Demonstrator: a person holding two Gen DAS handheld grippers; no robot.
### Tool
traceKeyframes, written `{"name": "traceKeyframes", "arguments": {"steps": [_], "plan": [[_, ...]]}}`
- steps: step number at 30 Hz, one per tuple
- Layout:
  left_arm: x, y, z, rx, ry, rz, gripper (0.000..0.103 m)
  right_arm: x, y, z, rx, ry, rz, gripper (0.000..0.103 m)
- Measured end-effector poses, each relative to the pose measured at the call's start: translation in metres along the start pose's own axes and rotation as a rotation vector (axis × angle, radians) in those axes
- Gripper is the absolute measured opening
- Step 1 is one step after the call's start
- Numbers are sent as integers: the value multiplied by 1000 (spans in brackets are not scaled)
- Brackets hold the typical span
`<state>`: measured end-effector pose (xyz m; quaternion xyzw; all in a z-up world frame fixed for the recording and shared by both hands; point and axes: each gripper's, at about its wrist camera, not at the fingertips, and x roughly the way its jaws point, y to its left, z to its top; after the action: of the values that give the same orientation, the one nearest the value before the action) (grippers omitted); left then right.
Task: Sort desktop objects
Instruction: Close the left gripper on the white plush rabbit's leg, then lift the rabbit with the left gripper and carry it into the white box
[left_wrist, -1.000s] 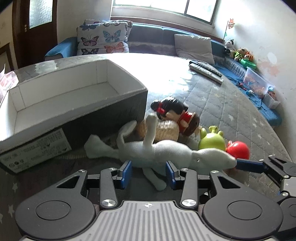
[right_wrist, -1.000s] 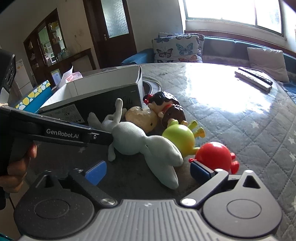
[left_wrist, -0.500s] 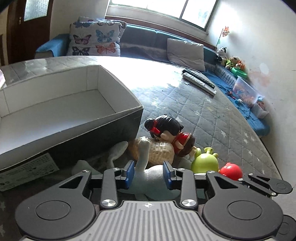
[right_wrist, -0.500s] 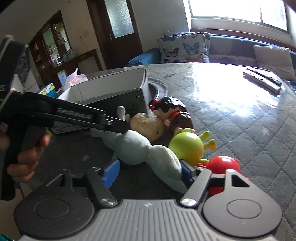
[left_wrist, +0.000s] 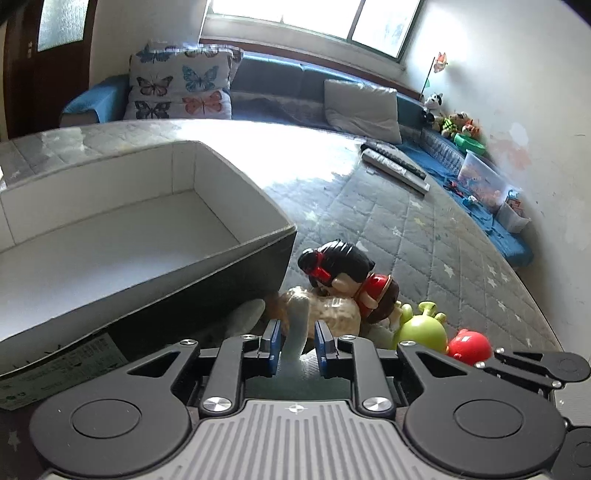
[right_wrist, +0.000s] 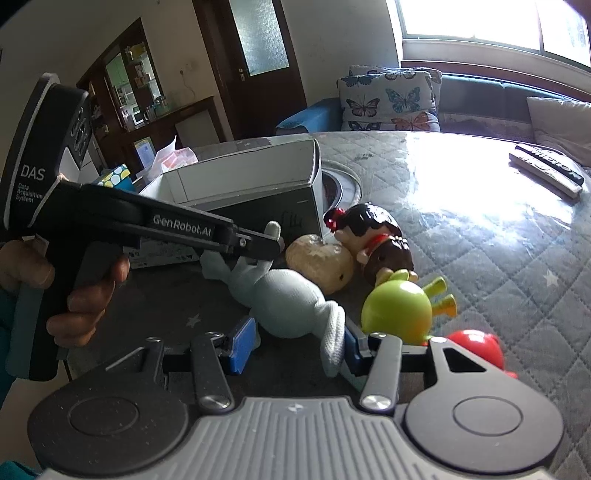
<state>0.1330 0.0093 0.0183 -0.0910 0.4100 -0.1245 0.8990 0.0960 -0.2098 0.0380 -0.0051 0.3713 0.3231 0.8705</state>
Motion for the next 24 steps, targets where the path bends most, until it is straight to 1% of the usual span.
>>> {"name": "traceKeyframes", "arguments": {"steps": [4,6,7,9,12,14,15,19,24], "plan": [[9,6,0,-5,21,-21,21,6,0,2,-5,3,5,49],[10,8,-2,0,19,-29,19,8,-1,3,1,0,8,40],[10,9,-2,5,16,-30,16,9,-2,3,8,2,9,37],[8,10,-4,12,11,-28,13,10,-4,3,20,4,10,27],[4,13,-6,12,0,-33,11,11,-5,2,20,10,1,17],[0,13,-7,11,-7,-33,10,9,-6,1,25,8,2,13],[-2,13,-7,10,-12,-32,10,7,-6,2,26,4,4,9],[-17,10,-6,12,-46,-29,9,-2,-1,6,19,-29,5,8],[-47,7,6,11,-131,-32,9,-17,5,20,1,-96,18,7]]}}
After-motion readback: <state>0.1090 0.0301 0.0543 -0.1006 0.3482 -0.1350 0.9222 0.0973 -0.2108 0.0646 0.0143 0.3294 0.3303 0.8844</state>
